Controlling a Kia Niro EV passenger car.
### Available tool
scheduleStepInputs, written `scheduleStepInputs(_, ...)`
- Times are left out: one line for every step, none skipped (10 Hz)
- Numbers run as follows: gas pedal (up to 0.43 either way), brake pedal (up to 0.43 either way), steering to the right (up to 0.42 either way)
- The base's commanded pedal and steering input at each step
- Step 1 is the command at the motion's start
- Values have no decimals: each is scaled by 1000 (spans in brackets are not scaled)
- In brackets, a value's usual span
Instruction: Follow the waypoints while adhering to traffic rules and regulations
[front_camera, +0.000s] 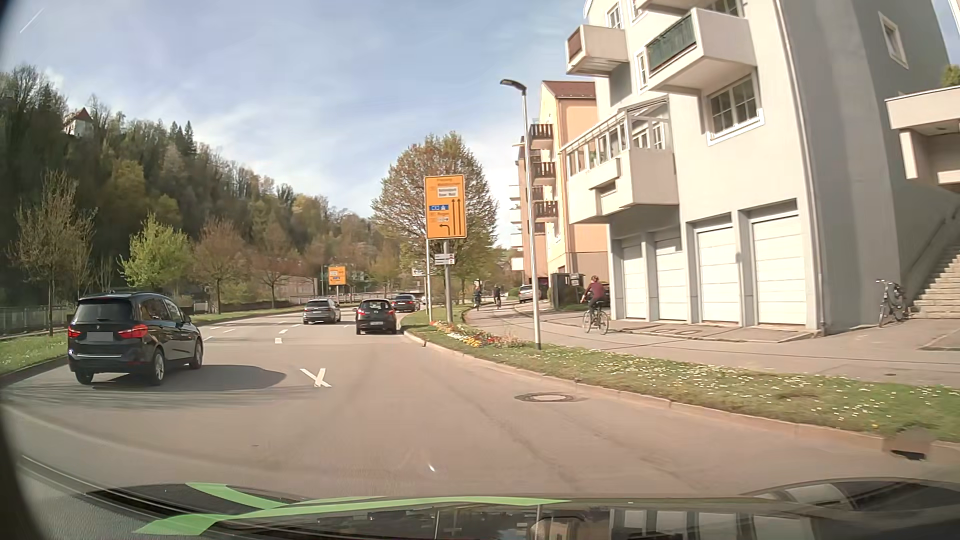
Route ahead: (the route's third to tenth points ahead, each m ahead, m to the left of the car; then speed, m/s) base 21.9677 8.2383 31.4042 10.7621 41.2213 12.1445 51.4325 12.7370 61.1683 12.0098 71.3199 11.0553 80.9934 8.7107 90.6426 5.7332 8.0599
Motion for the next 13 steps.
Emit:
scheduleStepInputs(169,0,-180)
scheduleStepInputs(169,0,-179)
scheduleStepInputs(169,0,-171)
scheduleStepInputs(177,0,-159)
scheduleStepInputs(177,0,-146)
scheduleStepInputs(177,0,-133)
scheduleStepInputs(177,0,-118)
scheduleStepInputs(177,0,-105)
scheduleStepInputs(177,0,-87)
scheduleStepInputs(177,0,-69)
scheduleStepInputs(177,0,-52)
scheduleStepInputs(177,0,-31)
scheduleStepInputs(177,0,-14)
